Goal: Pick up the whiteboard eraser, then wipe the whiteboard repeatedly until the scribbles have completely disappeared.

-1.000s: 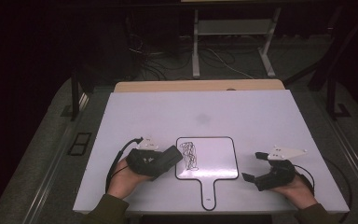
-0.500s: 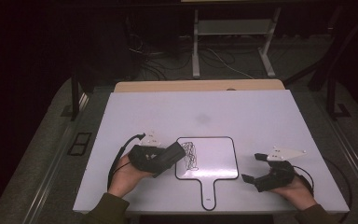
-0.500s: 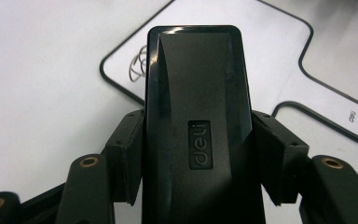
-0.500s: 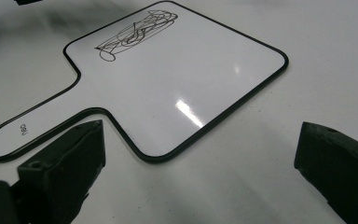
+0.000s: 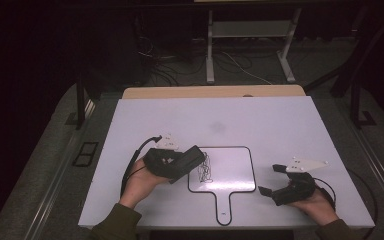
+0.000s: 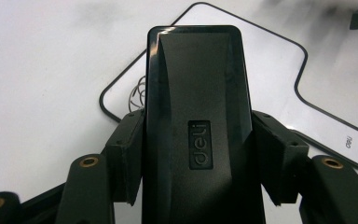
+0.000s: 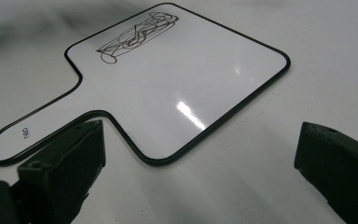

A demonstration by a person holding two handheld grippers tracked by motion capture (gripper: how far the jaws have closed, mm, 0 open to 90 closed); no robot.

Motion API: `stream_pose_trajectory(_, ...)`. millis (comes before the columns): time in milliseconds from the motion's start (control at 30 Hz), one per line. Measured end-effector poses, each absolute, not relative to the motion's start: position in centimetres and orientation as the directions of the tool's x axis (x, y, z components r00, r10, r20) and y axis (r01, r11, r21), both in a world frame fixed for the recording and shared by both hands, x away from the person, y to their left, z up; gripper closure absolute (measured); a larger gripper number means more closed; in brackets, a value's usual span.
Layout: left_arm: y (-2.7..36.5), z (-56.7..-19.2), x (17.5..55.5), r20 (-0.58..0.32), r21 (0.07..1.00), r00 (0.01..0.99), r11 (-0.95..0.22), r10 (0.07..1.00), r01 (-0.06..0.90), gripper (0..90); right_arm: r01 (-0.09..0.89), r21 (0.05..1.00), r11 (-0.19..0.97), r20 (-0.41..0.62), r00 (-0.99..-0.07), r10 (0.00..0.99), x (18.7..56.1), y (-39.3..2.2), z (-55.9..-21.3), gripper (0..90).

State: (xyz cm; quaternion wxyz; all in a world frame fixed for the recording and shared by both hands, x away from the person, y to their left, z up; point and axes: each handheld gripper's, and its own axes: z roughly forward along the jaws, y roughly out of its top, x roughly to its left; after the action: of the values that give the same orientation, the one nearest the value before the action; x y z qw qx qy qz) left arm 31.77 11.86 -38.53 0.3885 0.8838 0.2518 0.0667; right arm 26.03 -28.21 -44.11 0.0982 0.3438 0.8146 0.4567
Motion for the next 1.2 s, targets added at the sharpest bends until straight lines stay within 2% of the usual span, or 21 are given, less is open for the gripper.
stream_pose_trajectory(833, 8.0, -38.7, 36.7, -0.046, 0.7, 0.879, -0.612, 0.474, 0.367, 39.0, 0.48, 0.811, 0.335, 0.162, -0.735, 0.659, 26.0, -28.5, -44.1, 0.7)
stream_pose_trajectory(1200, 6.5, -40.7, 39.0, -0.028, 0.639, 0.869, -0.66, 0.493, 0.395, 39.0, 0.478, 0.812, 0.334, 0.161, -0.735, 0.659, 26.1, -28.6, -44.2, 0.7)
